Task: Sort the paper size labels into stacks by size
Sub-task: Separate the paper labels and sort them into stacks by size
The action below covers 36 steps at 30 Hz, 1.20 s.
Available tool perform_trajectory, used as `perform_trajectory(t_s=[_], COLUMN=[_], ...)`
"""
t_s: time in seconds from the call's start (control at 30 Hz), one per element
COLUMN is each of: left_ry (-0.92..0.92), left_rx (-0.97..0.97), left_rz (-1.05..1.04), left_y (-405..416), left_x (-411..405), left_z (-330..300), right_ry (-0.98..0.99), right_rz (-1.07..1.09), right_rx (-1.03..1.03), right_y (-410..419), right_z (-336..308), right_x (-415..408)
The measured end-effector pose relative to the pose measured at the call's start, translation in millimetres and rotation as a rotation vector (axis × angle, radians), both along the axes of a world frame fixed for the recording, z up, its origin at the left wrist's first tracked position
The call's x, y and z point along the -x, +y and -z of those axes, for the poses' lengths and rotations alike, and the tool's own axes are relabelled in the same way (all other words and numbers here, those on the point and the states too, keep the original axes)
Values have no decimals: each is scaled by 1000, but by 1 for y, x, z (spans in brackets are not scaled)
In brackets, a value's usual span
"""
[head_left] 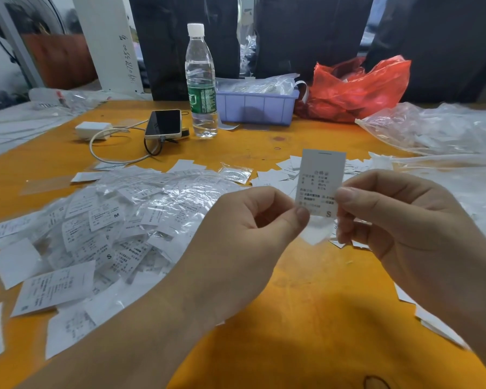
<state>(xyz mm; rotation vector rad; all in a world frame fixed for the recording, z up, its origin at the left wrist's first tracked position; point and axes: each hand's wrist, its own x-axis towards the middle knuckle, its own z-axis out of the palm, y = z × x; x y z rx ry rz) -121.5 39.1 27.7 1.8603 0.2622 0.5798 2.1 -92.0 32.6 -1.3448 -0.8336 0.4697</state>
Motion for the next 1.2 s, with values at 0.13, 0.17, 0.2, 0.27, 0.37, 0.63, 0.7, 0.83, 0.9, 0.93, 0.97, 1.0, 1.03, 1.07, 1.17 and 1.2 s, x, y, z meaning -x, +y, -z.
perform_trajectory(t_s=[0.13,0.17,0.2,0.27,0.37,0.63,0.7,0.83,0.9,0.93,0.97,1.0,1.03,1.07,1.17,1.2], left_ry=[25,26,24,19,7,8,6,24,32,34,38,42,45,47,48,50], left_rx=[-2,2,7,17,15,14,-4,-29,-27,-29,-33,-34,-34,-38,-69,-79], left_rz=[33,31,26,12,0,11,10,9,5,4,4,4,3,2,-7,-9], left_y=[0,0,0,1,1,1,0,-2,-2,-3,-3,-3,-3,-2,-2,-2], left_x=[-1,-1,-1,1,1,0,0,1,1,1,1,1,0,0,0,0], left_z=[1,1,1,2,2,2,2,3,3,2,2,2,3,3,4,4], right_ry=[-48,-61,-68,-75,-109,-270,-311,-363,-393,-409,-430,-452,-469,-484,-533,-544], right_rz=[-6,11,31,60,50,70,92,156,181,184,184,181,175,169,168,169], right_rx=[29,24,18,2,-20,48,44,29,31,32,33,32,29,25,16,13], right_y=[0,-1,-2,-3,-5,-4,-5,-4,-4,-4,-4,-4,-5,-5,-5,-5], right_z=[1,1,0,1,1,0,0,0,0,0,0,0,1,1,2,2], right_x=[1,1,-1,-6,-10,-6,-2,-1,-2,-3,-3,-3,-3,-3,-2,-2])
